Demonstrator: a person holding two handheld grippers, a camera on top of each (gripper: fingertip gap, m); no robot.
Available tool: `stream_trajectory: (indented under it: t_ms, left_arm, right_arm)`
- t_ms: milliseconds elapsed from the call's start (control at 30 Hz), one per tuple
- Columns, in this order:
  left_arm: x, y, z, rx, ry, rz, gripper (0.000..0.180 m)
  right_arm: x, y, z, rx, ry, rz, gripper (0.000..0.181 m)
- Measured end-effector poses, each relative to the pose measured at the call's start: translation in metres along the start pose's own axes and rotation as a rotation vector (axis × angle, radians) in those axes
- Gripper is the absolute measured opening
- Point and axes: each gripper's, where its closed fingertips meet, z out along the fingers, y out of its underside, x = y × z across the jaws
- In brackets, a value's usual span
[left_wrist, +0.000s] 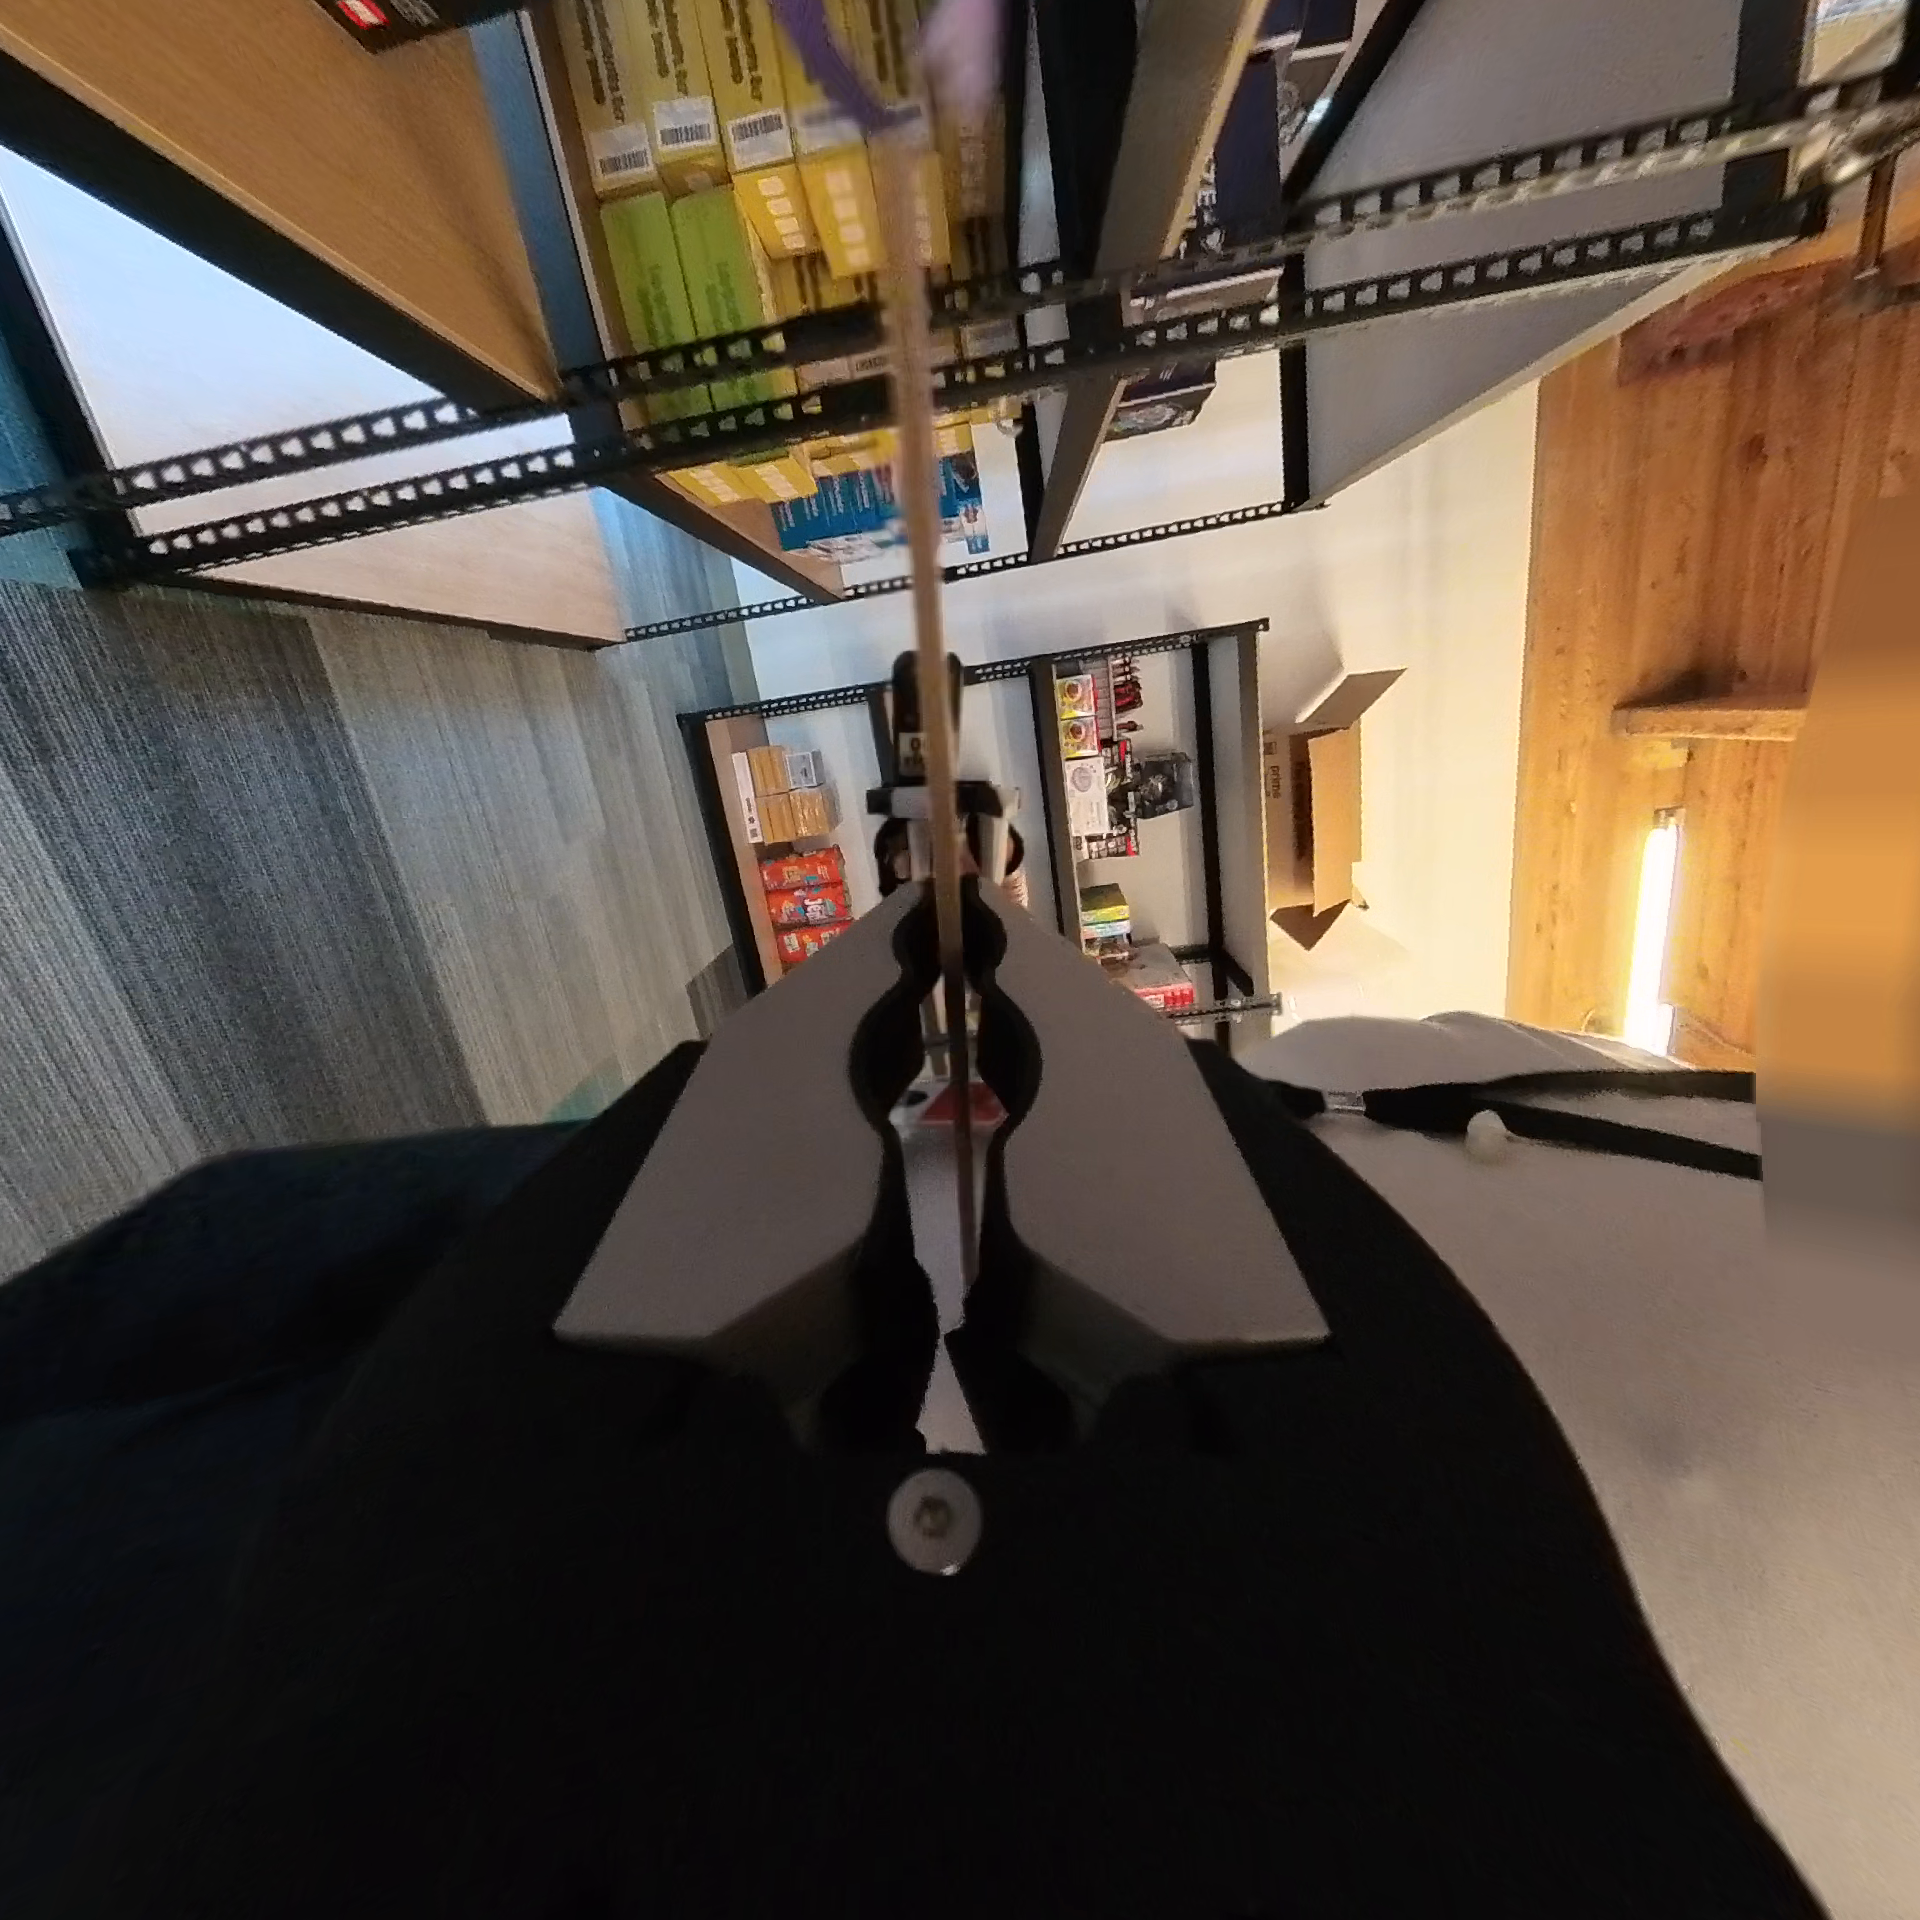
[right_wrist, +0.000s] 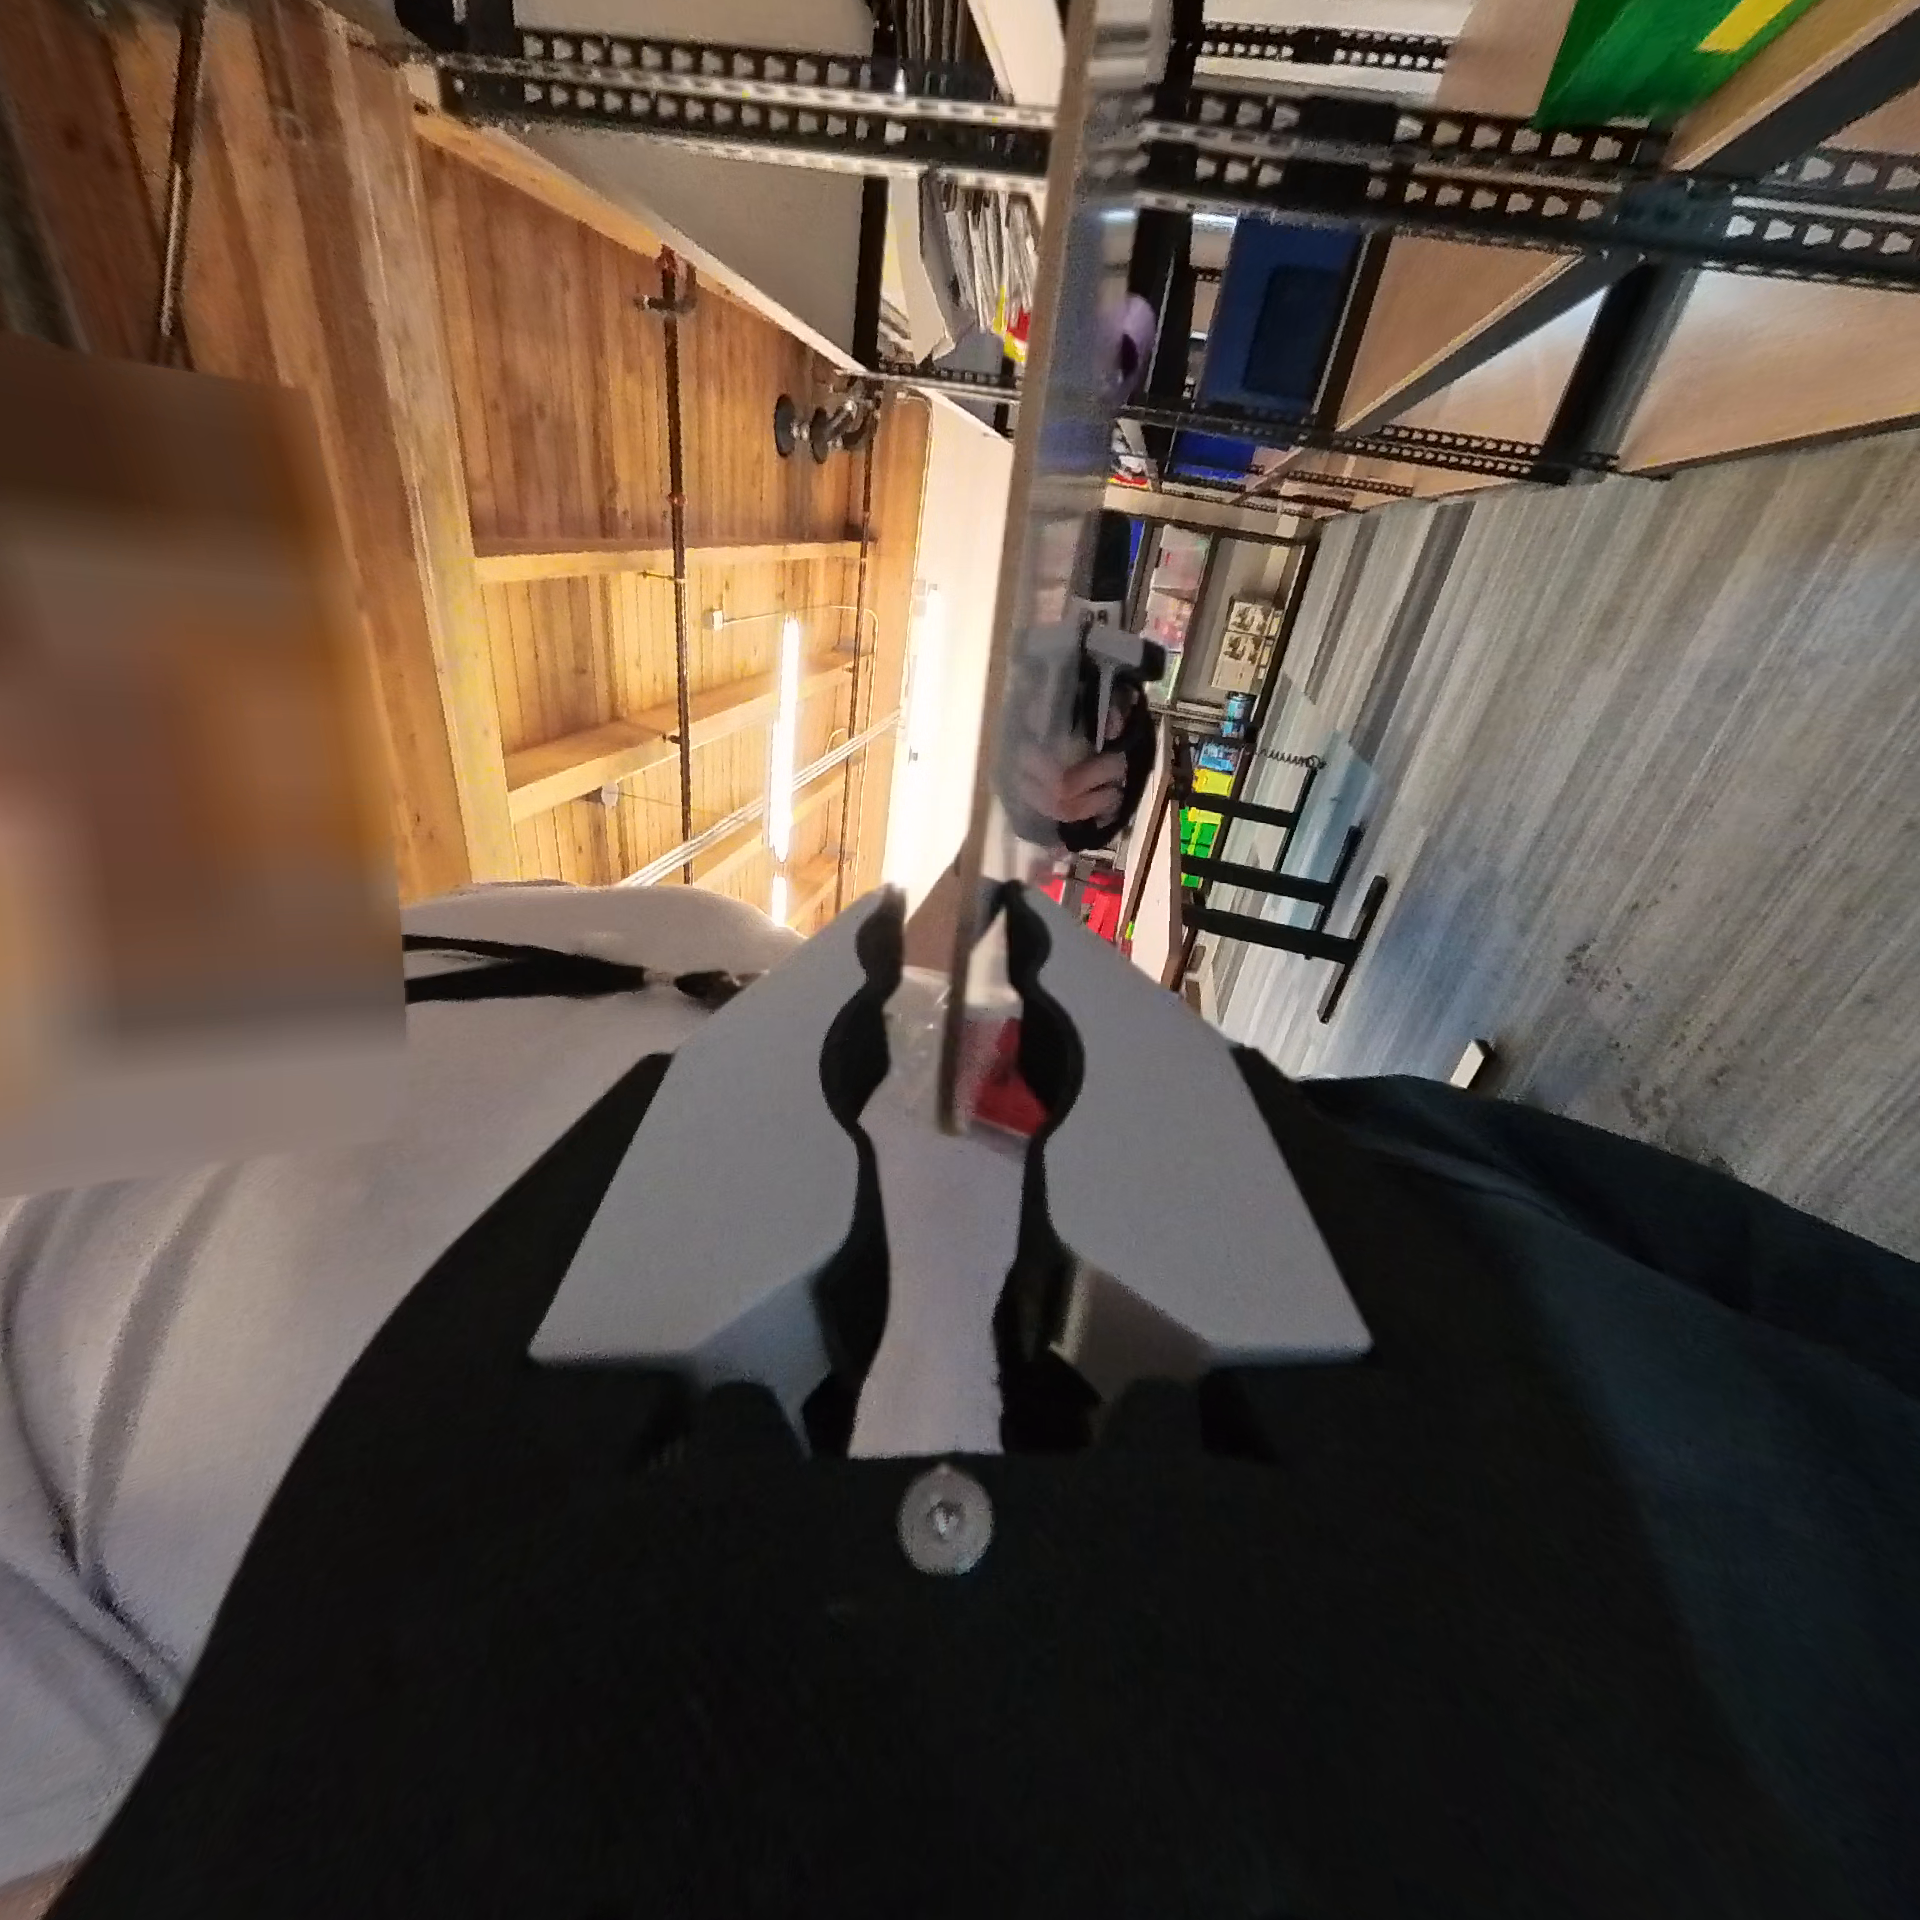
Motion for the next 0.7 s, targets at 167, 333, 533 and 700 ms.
stream_trajectory:
  t_ms: [167, 333, 533, 700]
  left_arm:
    - [-0.028, -0.021, -0.037, 0.035, -0.003, -0.072, 0.0]
    - [-0.048, -0.038, -0.069, 0.062, -0.018, -0.071, 0.001]
    - [-0.066, -0.058, -0.1, 0.114, -0.05, -0.061, 0.002]
    - [-0.078, -0.076, -0.139, 0.149, -0.074, -0.067, 0.001]
  right_arm:
    - [0.026, -0.023, 0.039, 0.019, -0.022, 0.057, 0.026]
    - [0.054, -0.037, 0.071, -0.027, -0.044, 0.14, 0.03]
    - [0.09, -0.058, 0.103, -0.142, -0.089, 0.228, 0.029]
    - [0.118, -0.071, 0.142, -0.217, -0.101, 0.275, 0.039]
